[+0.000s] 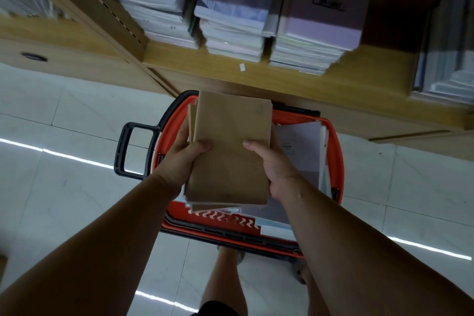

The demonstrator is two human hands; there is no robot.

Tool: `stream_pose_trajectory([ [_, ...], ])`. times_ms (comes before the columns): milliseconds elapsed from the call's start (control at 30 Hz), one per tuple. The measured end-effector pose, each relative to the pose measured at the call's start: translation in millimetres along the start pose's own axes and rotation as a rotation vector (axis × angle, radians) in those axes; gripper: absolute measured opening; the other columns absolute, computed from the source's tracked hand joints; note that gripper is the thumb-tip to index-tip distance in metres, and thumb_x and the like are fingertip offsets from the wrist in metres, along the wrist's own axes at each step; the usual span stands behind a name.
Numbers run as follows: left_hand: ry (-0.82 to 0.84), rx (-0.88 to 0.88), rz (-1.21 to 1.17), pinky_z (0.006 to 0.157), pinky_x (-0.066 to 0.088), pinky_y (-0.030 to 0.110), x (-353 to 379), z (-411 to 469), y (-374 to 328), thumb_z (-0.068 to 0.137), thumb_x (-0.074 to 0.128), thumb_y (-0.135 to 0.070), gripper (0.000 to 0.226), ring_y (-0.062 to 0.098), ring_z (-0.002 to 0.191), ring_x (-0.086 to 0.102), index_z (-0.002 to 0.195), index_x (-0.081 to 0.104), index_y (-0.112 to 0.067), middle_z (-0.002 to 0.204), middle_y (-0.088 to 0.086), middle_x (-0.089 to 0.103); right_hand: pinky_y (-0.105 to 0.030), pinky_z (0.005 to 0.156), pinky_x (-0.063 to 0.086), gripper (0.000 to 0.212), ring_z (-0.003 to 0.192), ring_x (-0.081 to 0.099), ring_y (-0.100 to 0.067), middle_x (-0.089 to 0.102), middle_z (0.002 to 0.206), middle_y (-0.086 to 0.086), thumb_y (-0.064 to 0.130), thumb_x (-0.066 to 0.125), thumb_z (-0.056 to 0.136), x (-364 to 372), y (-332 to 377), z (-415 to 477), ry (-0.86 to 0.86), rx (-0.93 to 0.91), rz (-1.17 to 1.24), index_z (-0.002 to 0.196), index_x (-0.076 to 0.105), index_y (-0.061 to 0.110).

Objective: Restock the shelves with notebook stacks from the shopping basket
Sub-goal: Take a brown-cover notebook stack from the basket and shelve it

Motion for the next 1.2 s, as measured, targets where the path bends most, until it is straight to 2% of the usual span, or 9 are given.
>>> stream_pose_trajectory([
  [267, -0.030, 0.078, -0.073, 0.102, 0.051, 0.063, -9.2, -32.4, -3.6, 0.076, 0.068, -0.033, 0.085, 0.037, 0.130, 0.058, 0.152, 0.036, -0.051, 0.147, 0.002, 0.057, -0.039, 0.079, 0.062, 0.071, 0.109, 0.073, -0.018, 0.074, 0.123, 0.001, 0.023, 0.078, 0.079, 13.6, 2.6, -12.2, 0.118, -0.149, -0.136, 0.143, 0.052, 0.037],
  [367, -0.043, 0.094, -0.056, 0.100, 0.055, 0.053, -13.1, -44.1, -16.1, 0.073, 0.070, -0.038, 0.092, 0.027, 0.131, 0.058, 0.150, 0.028, -0.064, 0.149, -0.012, 0.053, -0.052, 0.094, 0.059, 0.075, 0.114, 0.071, -0.023, 0.073, 0.126, -0.002, 0.025, 0.077, 0.074, 20.3, 6.8, -21.3, 0.131, -0.170, -0.138, 0.144, 0.052, 0.036],
  [467, -0.065, 0.101, -0.063, 0.093, 0.059, 0.041, -5.1, -52.9, -28.4, 0.079, 0.071, -0.035, 0.087, 0.017, 0.128, 0.060, 0.137, 0.024, -0.079, 0.142, -0.030, 0.051, -0.055, 0.098, 0.056, 0.076, 0.117, 0.069, -0.025, 0.073, 0.126, 0.000, 0.025, 0.078, 0.074, 17.1, 18.4, -35.7, 0.123, -0.171, -0.128, 0.144, 0.052, 0.039],
  [567, -0.035, 0.127, -0.047, 0.081, 0.060, 0.028, 21.2, -52.6, -37.7, 0.087, 0.070, -0.027, 0.089, 0.002, 0.114, 0.067, 0.147, 0.020, -0.069, 0.122, -0.044, 0.060, -0.054, 0.096, 0.056, 0.078, 0.121, 0.067, -0.028, 0.071, 0.129, -0.001, 0.022, 0.078, 0.075, -2.0, 36.6, -50.2, 0.105, -0.179, -0.104, 0.145, 0.050, 0.039],
  [700, 0.039, 0.141, -0.036, 0.088, 0.057, 0.027, 77.9, -33.5, -46.1, 0.080, 0.072, -0.033, 0.093, 0.000, 0.121, 0.063, 0.153, 0.022, -0.062, 0.137, -0.036, 0.056, -0.056, 0.096, 0.057, 0.079, 0.116, 0.070, -0.031, 0.075, 0.123, -0.002, 0.019, 0.081, 0.075, -52.2, 63.4, -65.7, -0.030, -0.205, -0.084, 0.145, 0.051, 0.039],
  [833, 0.146, 0.132, -0.047, 0.080, 0.057, 0.019, 144.9, -6.2, -46.7, 0.093, 0.065, -0.015, 0.088, -0.006, 0.108, 0.067, 0.160, 0.018, -0.048, 0.117, -0.041, 0.066, -0.048, 0.085, 0.060, 0.078, 0.114, 0.071, -0.029, 0.075, 0.124, 0.001, 0.013, 0.078, 0.084, -116.1, 83.5, -75.4, -0.111, -0.233, -0.010, 0.146, 0.048, 0.049],
  [933, 0.219, 0.117, -0.034, 0.082, 0.056, 0.018, 192.0, 13.9, -49.0, 0.083, 0.065, -0.017, 0.094, -0.004, 0.111, 0.067, 0.159, 0.018, -0.047, 0.118, -0.037, 0.068, -0.051, 0.092, 0.057, 0.072, 0.114, 0.070, -0.030, 0.075, 0.124, 0.000, 0.012, 0.074, 0.088, -159.9, 98.7, -79.8, -0.170, -0.243, 0.038, 0.144, 0.050, 0.051],
  [1033, 0.229, 0.096, -0.034, 0.080, 0.057, 0.018, 233.5, 38.9, -49.8, 0.094, 0.062, -0.006, 0.088, -0.001, 0.109, 0.069, 0.161, 0.018, -0.044, 0.122, -0.029, 0.068, -0.049, 0.089, 0.058, 0.074, 0.111, 0.072, -0.031, 0.075, 0.123, -0.003, 0.013, 0.077, 0.084, -197.0, 115.0, -74.3, -0.230, -0.243, 0.083, 0.145, 0.051, 0.047],
  [1200, 0.316, 0.063, 0.023, 0.094, 0.057, 0.038, 285.5, 84.4, -47.6, 0.090, 0.065, -0.025, 0.089, 0.016, 0.122, 0.065, 0.158, 0.017, -0.054, 0.142, -0.012, 0.058, -0.045, 0.075, 0.061, 0.076, 0.100, 0.075, -0.033, 0.070, 0.125, -0.011, 0.015, 0.080, 0.084, -251.9, 132.3, -45.0, -0.321, -0.225, 0.124, 0.147, 0.042, 0.031],
])
Point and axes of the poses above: each hand's wrist, its own z-axis towards the middle knuckle, its own x-axis out of the palm, y = z × x, the point moved 2 cm from there along z, towards the middle knuckle
